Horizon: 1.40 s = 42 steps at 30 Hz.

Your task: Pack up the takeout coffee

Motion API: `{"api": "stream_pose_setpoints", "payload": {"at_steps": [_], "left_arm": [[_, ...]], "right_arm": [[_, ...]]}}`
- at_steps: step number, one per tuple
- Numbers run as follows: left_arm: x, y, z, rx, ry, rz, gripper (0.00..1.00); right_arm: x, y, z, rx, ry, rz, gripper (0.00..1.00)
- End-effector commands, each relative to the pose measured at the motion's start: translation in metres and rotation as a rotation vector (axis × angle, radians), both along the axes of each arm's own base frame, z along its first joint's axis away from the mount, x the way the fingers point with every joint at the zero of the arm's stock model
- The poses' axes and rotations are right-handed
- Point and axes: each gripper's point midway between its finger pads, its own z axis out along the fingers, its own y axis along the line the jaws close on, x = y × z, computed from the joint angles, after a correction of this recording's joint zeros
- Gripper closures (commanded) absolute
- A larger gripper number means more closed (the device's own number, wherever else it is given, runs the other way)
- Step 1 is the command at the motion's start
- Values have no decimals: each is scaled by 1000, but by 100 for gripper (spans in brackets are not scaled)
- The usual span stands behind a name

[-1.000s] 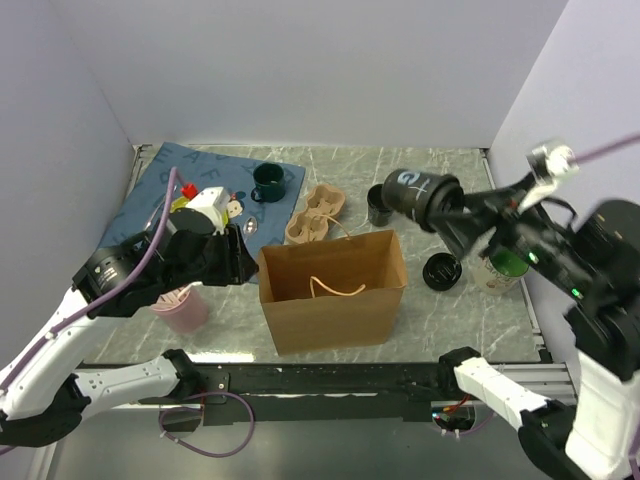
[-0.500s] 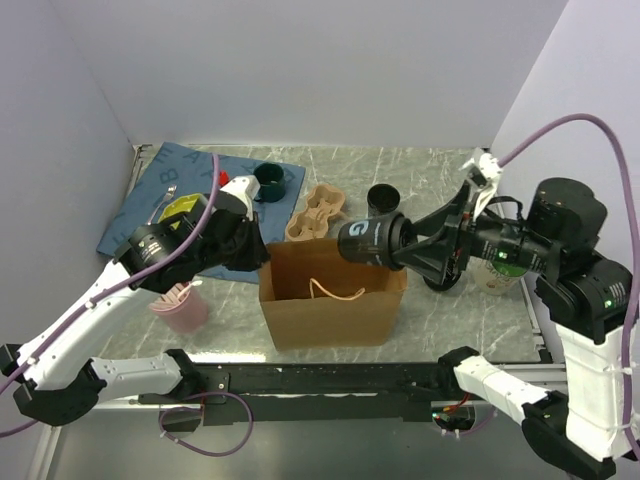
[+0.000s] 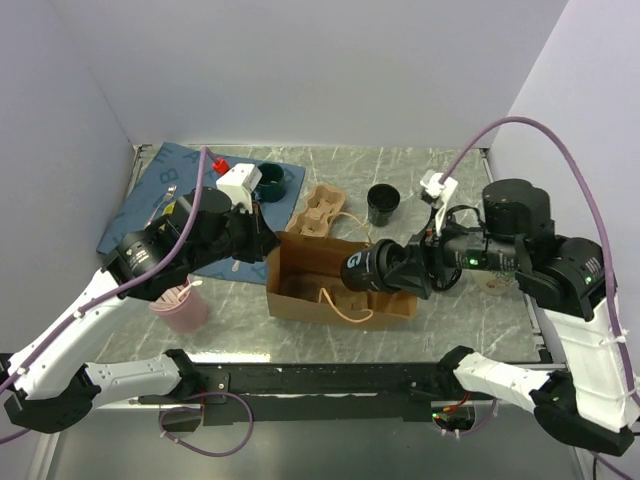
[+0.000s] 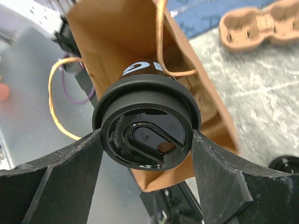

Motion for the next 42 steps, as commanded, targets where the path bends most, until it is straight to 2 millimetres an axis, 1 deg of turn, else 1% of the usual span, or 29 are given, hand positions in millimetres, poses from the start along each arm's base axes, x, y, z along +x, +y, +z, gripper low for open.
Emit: {"api": "stream_pose_setpoints", "payload": {"at_steps": [1,2,3,4,5,6,7,8,10,12,13,14,15,17,19,22,25,27,30,31,34,36,37,38,39,40,41,42], "left_arm": [[0,-9,19,-70,-78,-51,93],[1,-8,17,-67,-71,-43,92],[0,-9,14,-62,-62,-47,91],[-1,-10,13,-60,-55,-51,87],[-1,-10,10,-57,-48,-54,84],[-1,-10,9,-57,-48,-52,80],[0,-8,8,-53,-44,-40,74],[-1,-4,5,-36,-34,-23,69],[1,6,2,-7,-20,24,58],[-3,19,0,23,3,64,54],[-3,25,4,20,6,97,53],[-4,30,3,30,19,117,53],[-9,36,-3,52,47,126,53],[-14,39,-5,42,78,139,53],[-19,42,-15,51,113,147,53],[-17,41,-22,69,114,143,53],[-14,41,-19,74,115,156,52],[-12,45,-22,101,123,185,52],[-6,50,-28,163,126,213,48],[-3,48,-30,176,129,213,46],[1,40,-24,158,124,199,47],[0,32,-21,132,132,180,48],[0,30,-22,126,137,172,52],[-1,27,-23,122,143,162,56],[-2,25,-24,121,146,146,61],[-6,21,-26,115,159,117,72],[-7,19,-27,109,164,106,76],[-8,15,-20,79,143,79,81]], "right_arm": [[1,-3,-12,-101,-13,-41,61],[12,-8,-16,-154,-48,-101,61],[13,-7,-15,-154,-34,-138,61],[8,-2,-16,-168,-43,-114,62],[15,-4,-20,-215,-54,-149,62],[17,-4,-20,-230,-62,-173,62],[20,-4,-22,-250,-72,-187,62],[18,1,-27,-280,-73,-170,62],[24,-1,-28,-314,-87,-213,62],[28,1,-31,-342,-93,-225,62],[28,2,-32,-345,-94,-225,62],[28,3,-33,-353,-96,-221,62],[29,4,-34,-359,-96,-219,62],[29,7,-35,-371,-92,-213,62],[28,8,-35,-384,-92,-197,62],[22,12,-36,-380,-88,-163,62],[20,11,-40,-391,-76,-157,62],[17,12,-44,-401,-66,-146,63],[13,14,-51,-399,-53,-130,63],[11,13,-50,-393,-52,-128,64],[6,11,-52,-381,-39,-120,64],[0,14,-56,-372,-18,-94,64],[-3,14,-57,-364,-16,-84,64],[-4,14,-63,-375,-3,-86,64],[-4,12,-64,-376,-2,-95,65],[-5,11,-64,-375,-1,-98,65],[-5,10,-64,-371,1,-107,65],[-5,9,-63,-368,-2,-116,65]]}}
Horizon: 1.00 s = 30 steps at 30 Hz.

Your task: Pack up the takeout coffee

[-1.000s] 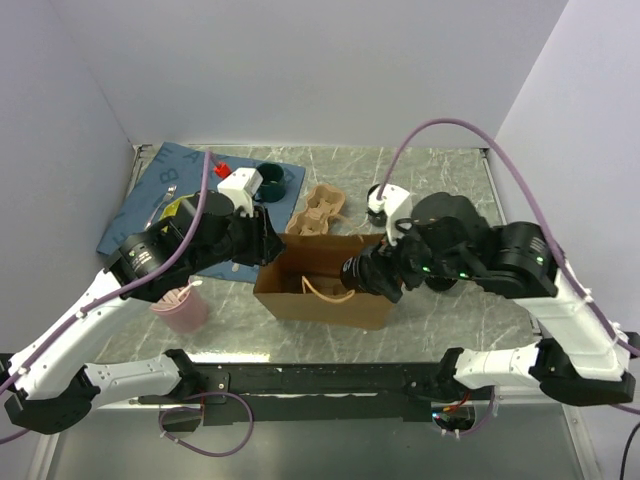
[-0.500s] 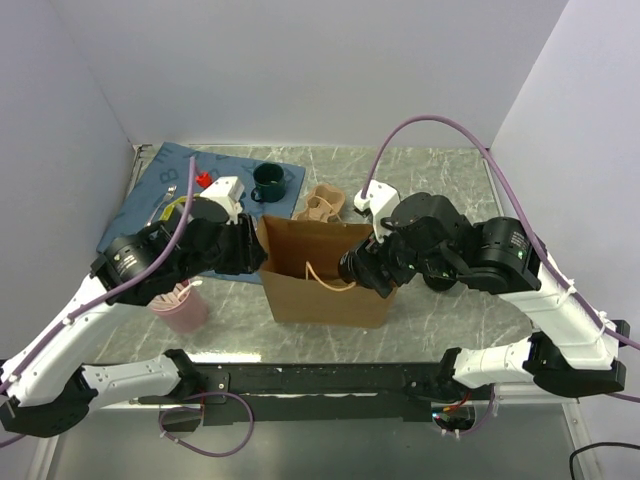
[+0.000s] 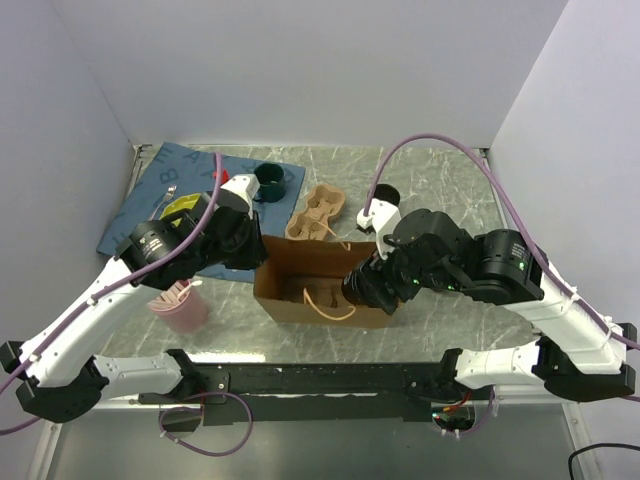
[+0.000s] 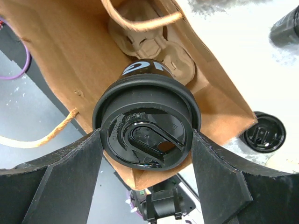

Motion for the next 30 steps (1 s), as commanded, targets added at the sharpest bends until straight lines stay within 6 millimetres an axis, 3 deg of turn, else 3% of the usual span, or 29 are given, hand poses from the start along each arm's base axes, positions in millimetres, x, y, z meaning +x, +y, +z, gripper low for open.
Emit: {"api": "stream_pose_setpoints", "payload": {"at_steps": [1,6,14,23,26,27,30], "left_arm": [[-9,-22,23,-130,-32,-117,87],[-15,-49,44,-260,-161,-302,99],[7,-69,66,-289,-345,-363,99],[9,-69,43,-262,-328,-365,98],[9,-59,38,-255,-336,-322,84],[6,-54,40,-251,-328,-314,68],[6,-38,44,-223,-321,-246,55]], "right_arm": [[-6,-14,4,15,-1,-45,65],[-2,-31,7,11,-57,-76,63],[8,-32,14,-38,-121,-58,65],[4,-30,-2,-155,-134,-52,66],[0,-27,-15,-185,-127,-47,66],[-3,-25,-18,-196,-128,-34,66],[-6,-20,-25,-208,-130,-34,66]]}}
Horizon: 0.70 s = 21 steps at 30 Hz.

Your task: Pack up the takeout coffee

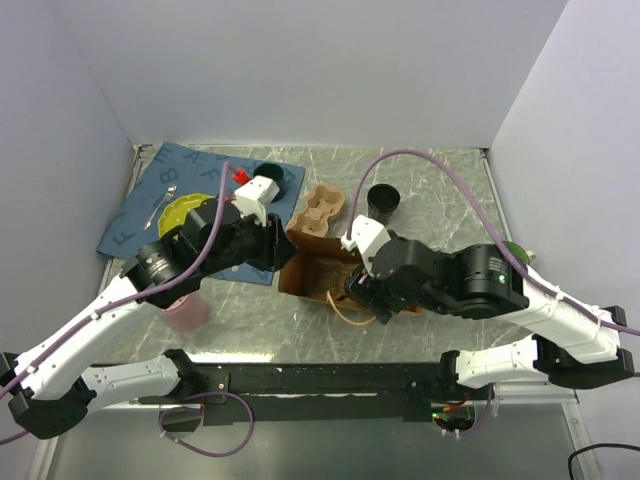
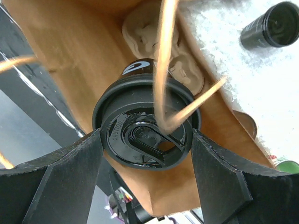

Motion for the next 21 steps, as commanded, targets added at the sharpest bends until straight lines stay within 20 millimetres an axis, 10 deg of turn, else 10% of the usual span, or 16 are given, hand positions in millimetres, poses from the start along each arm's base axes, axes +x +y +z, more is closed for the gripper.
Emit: {"api": "stream_pose_setpoints", "payload": {"at_steps": [1,21], "left_arm": [[-4,24,19,-15,-22,83,53],[-56,33,-11,-116,128,-18,51]], "right_arm": [[-6,-17,-14,-90,1,-39,66],[-17,16,-27,-116,-15,-79,67]]}}
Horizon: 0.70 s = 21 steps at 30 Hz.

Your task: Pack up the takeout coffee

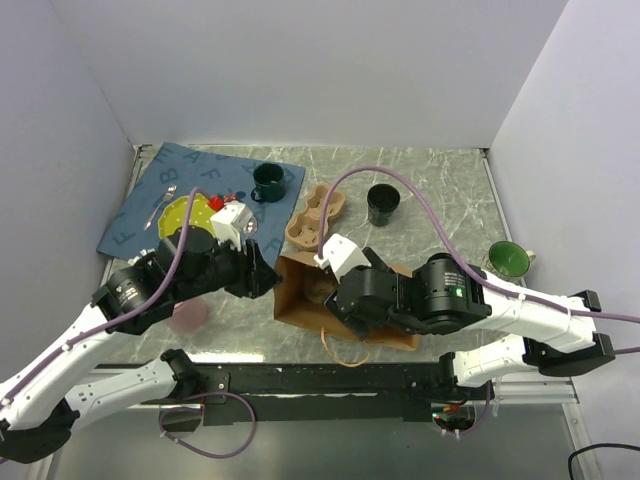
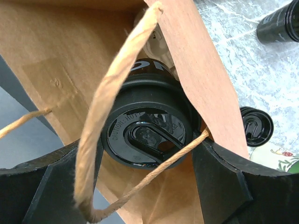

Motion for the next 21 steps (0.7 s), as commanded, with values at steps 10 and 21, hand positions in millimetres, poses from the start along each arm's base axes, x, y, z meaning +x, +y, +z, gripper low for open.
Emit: {"api": "stream_pose_setpoints", "payload": {"at_steps": [10,21], "left_arm": [[-16,-9,0,-101,33,-62,63],[4,4,2,-34,-21,44,66]], "right_arm": [[6,-14,1,-77,-57,-89,67],[3,-12,5,-84,-63,-105,67]]}}
